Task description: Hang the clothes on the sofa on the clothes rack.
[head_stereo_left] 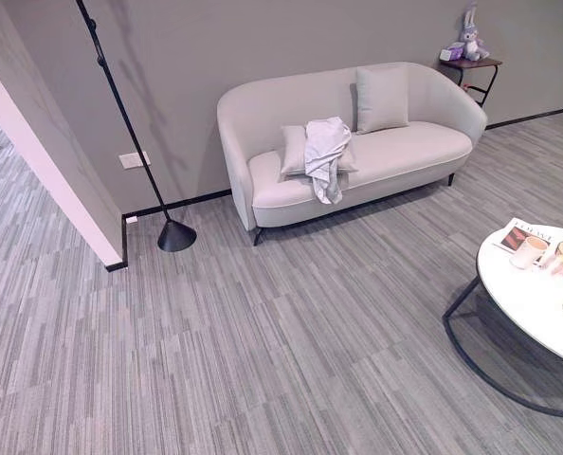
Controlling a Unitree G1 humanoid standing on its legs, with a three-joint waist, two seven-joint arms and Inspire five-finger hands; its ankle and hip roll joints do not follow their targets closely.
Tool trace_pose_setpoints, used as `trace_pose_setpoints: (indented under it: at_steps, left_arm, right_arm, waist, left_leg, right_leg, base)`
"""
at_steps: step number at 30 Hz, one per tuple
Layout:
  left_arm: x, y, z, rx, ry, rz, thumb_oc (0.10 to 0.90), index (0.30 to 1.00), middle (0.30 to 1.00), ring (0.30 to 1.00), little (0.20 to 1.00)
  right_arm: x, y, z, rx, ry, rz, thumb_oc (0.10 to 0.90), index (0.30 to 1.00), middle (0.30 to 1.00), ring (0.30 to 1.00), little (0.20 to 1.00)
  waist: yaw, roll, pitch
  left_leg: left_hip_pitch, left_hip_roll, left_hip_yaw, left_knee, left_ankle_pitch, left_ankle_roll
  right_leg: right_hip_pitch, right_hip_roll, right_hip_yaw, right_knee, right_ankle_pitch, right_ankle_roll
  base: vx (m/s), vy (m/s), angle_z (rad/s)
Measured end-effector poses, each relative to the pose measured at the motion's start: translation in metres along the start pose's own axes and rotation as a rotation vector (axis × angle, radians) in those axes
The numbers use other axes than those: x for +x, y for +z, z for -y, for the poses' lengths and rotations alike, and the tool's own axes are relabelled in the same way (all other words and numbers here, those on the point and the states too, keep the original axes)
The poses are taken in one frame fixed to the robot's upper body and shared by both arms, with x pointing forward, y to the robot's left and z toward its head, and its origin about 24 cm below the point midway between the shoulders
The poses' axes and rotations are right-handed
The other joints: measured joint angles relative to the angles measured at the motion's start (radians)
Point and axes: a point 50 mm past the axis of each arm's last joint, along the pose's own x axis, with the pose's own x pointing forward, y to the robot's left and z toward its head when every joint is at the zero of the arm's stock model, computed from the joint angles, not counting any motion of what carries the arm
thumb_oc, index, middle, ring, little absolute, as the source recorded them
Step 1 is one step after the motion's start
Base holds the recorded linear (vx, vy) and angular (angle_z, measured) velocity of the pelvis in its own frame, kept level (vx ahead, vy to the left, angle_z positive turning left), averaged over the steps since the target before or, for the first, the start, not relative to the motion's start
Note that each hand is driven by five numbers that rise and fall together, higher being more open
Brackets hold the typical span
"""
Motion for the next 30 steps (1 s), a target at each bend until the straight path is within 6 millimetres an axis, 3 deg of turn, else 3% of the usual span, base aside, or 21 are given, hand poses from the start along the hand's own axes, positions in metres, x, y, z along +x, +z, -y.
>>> trace_pose_setpoints:
  at_steps: [11, 17, 30]
  left_arm:
    - [0.001, 0.007, 0.007, 0.090, -0.056, 0.023, 0.800, 0.900, 0.900, 0.900, 0.900]
    - [0.001, 0.010, 0.010, 0.244, -0.110, 0.020, 0.800, 0.900, 0.900, 0.900, 0.900]
    - [0.001, 0.011, 0.014, 0.332, -0.120, 0.010, 0.800, 0.900, 0.900, 0.900, 0.900]
  right_arm:
    - [0.000, 0.012, -0.003, -0.213, 0.031, 0.053, 0.800, 0.900, 0.900, 0.900, 0.900]
    - [-0.001, 0.022, -0.007, -0.380, 0.077, 0.098, 0.800, 0.900, 0.900, 0.900, 0.900]
    - [-0.001, 0.024, -0.007, -0.400, 0.096, 0.101, 0.800, 0.900, 0.900, 0.900, 0.900]
  waist:
    - [-0.001, 0.019, 0.020]
    - [-0.027, 0.031, 0.017]
    - [-0.032, 0.037, 0.000]
  left_leg:
    - [0.010, -0.001, 0.009, -0.003, 0.000, 0.000]
    - [0.028, 0.000, 0.025, -0.014, 0.000, 0.000]
    - [0.046, 0.001, 0.031, -0.030, 0.001, 0.001]
  right_leg:
    - [0.019, 0.002, 0.009, -0.032, 0.017, 0.003]
    - [0.036, 0.006, 0.028, -0.054, 0.030, 0.001]
    - [0.061, 0.012, 0.043, -0.084, 0.053, -0.004]
  base:
    - [0.00, 0.002, -0.01]
    - [0.00, 0.006, -0.09]
    - [0.01, 0.018, -0.02]
